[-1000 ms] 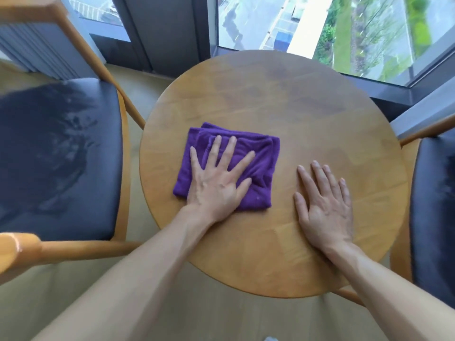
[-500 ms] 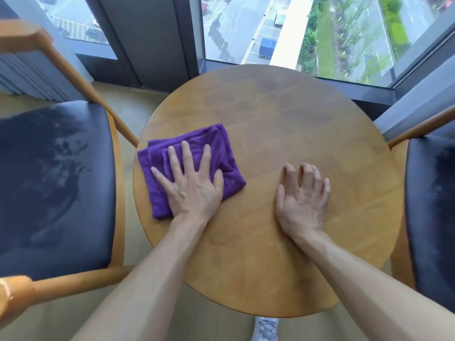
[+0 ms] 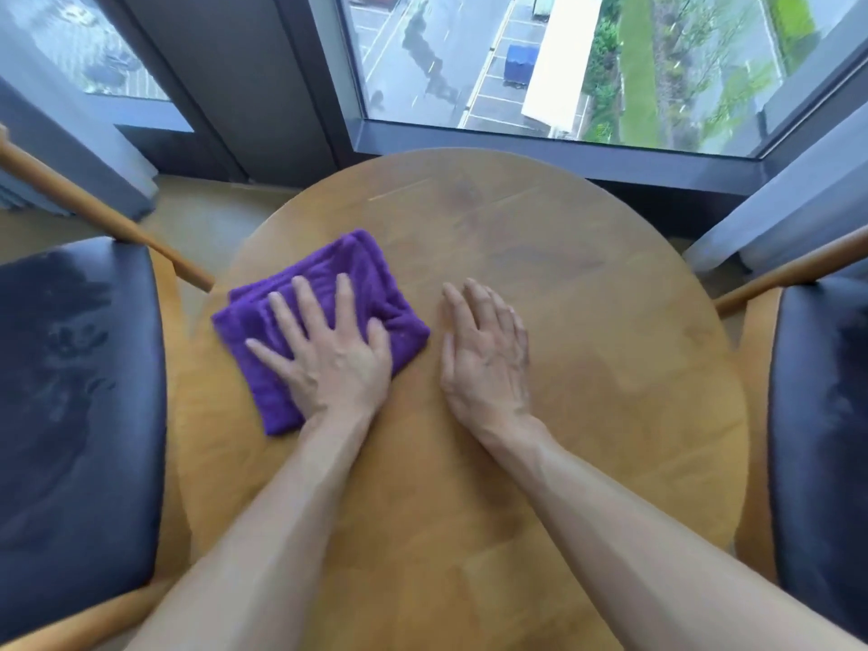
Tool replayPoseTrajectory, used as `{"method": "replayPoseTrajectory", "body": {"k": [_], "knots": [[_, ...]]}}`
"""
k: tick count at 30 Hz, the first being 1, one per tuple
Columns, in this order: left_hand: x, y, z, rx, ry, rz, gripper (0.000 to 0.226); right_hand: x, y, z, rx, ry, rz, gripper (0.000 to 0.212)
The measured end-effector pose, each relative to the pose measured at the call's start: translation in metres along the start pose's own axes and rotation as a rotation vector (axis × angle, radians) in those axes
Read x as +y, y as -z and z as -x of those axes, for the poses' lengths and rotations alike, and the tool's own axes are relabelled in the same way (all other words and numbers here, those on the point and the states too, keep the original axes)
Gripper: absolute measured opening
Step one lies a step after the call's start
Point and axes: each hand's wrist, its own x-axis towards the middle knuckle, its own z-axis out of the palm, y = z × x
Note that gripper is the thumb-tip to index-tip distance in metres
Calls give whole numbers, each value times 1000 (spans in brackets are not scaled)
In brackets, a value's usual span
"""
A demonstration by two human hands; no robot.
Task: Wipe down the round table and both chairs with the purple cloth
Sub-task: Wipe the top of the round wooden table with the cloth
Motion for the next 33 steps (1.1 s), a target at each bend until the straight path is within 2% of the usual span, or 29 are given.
{"method": "replayPoseTrajectory", "body": {"k": [2,4,6,8,10,12,14,16,18,20,23,25,27,29,32,33], "knots": [[25,-5,7,-6,-274,-52,66,5,5,-14,35,-32,-46,55],[20,-5,-2,-34,-509,-79,64,12,6,-23,47,-37,-21,51],[-8,1,-20,-63,-648,-76,64,17,6,-28,39,-12,36,48],[-46,9,-39,-68,-707,-96,64,14,4,-31,16,-11,91,47],[-75,16,-54,-85,-608,-108,64,10,0,-32,-4,-29,134,48],[-72,16,-58,-77,-345,-88,63,6,-3,-34,-12,-52,148,47],[-37,10,-55,-46,-46,-55,61,1,-4,-35,-21,-92,155,48],[10,3,-53,-37,111,10,64,-5,-3,-39,-13,-122,149,49],[44,-4,-52,-48,-1,16,65,-9,-1,-47,3,-140,133,51],[45,-4,-52,-83,-275,-35,64,-11,0,-55,12,-159,120,53],[-3,6,-69,-105,-625,-83,64,-18,-1,-62,17,-208,112,53],[-40,11,-85,-86,-713,-99,65,-22,-2,-63,22,-232,106,53],[-71,15,-99,-86,-666,-110,66,-24,-3,-64,13,-235,103,53],[-75,15,-101,-101,-499,-77,66,-22,-3,-62,4,-239,114,53],[-22,6,-88,-84,-152,-16,64,-19,-3,-61,11,-258,123,54],[2,4,-83,-70,-85,7,64,-19,-3,-62,15,-262,126,54]]}}
